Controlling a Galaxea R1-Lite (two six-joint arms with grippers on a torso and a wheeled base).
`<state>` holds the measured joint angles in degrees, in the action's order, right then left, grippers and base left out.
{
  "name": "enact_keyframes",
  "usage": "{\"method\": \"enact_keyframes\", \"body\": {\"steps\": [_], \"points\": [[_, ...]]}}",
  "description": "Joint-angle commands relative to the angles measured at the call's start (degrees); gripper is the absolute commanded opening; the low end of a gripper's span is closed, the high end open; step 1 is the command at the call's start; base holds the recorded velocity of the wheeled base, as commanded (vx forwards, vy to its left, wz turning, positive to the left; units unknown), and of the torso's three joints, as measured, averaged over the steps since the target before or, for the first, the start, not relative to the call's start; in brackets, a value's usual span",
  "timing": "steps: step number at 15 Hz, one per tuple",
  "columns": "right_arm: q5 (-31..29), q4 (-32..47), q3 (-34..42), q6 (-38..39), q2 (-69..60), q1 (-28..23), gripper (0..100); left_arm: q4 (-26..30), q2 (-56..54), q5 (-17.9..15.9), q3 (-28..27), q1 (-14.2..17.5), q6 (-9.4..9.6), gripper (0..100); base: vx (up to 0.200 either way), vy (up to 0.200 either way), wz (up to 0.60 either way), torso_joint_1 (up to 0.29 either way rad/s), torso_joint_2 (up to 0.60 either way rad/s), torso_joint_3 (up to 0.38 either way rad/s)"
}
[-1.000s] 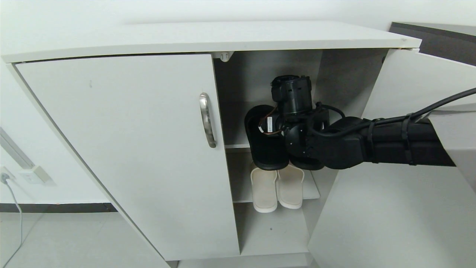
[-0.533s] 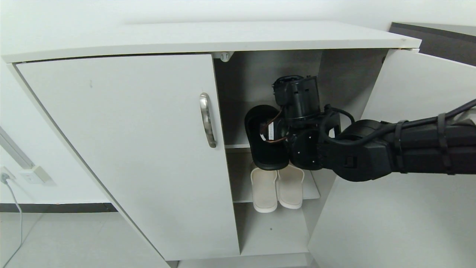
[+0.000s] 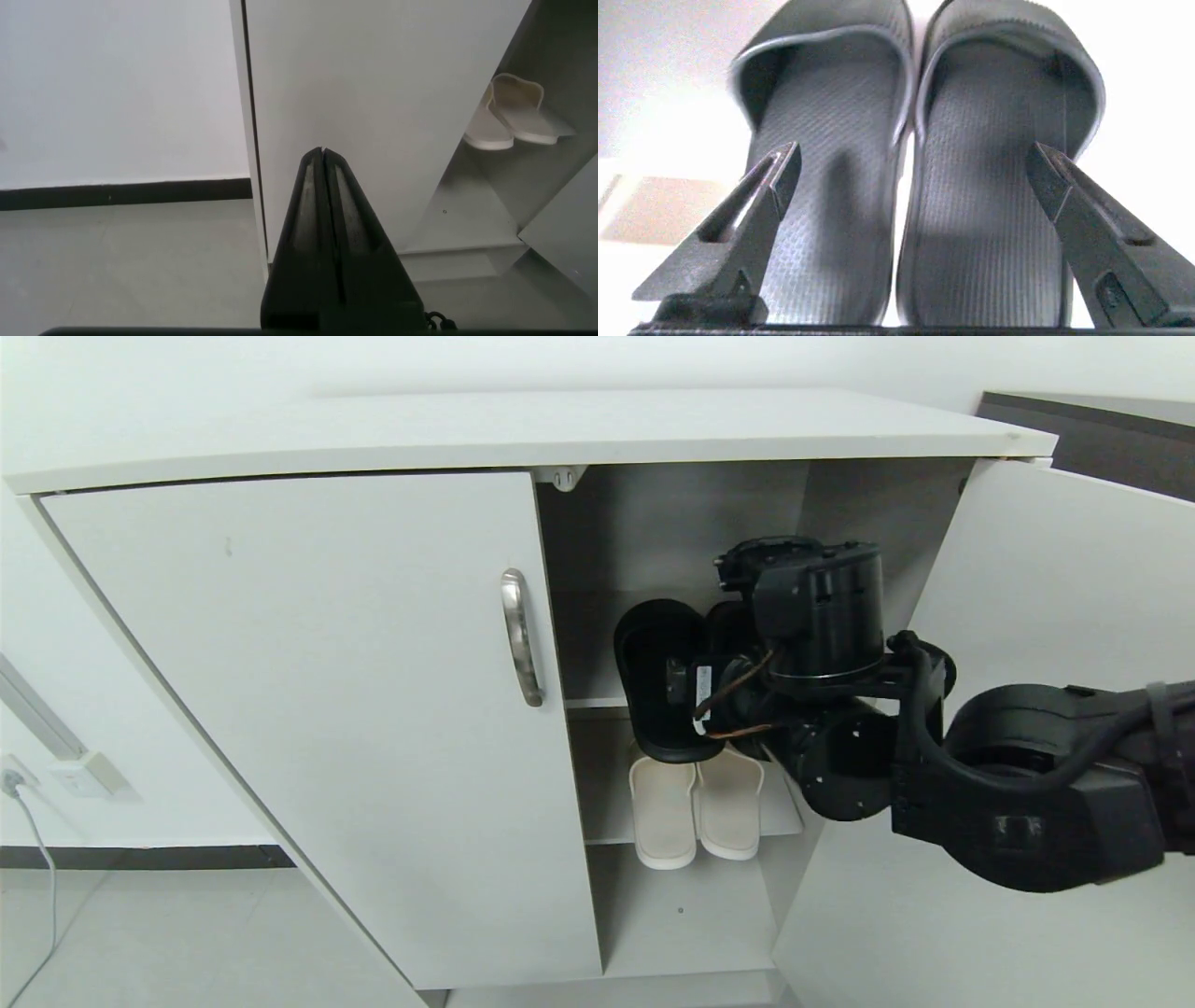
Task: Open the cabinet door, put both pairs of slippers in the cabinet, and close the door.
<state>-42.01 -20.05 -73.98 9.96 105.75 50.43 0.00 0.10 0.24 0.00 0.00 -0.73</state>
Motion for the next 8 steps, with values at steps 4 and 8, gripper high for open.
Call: {"method": "enact_keyframes", "body": {"steps": [4, 8], "points": [[5.8, -7.3, 13.8, 0.1, -7.3, 1.3, 100, 0.0, 0.0, 0.0, 0.0, 0.0, -0.06, 0, 0.000, 0.000, 0.00, 0.000, 0.00, 0.000], [9.3, -8.5, 17.3, -0.5, -9.1, 3.2, 100, 0.0, 0.0, 0.0, 0.0, 0.0, 0.03, 0, 0.000, 0.000, 0.00, 0.000, 0.00, 0.000]]}}
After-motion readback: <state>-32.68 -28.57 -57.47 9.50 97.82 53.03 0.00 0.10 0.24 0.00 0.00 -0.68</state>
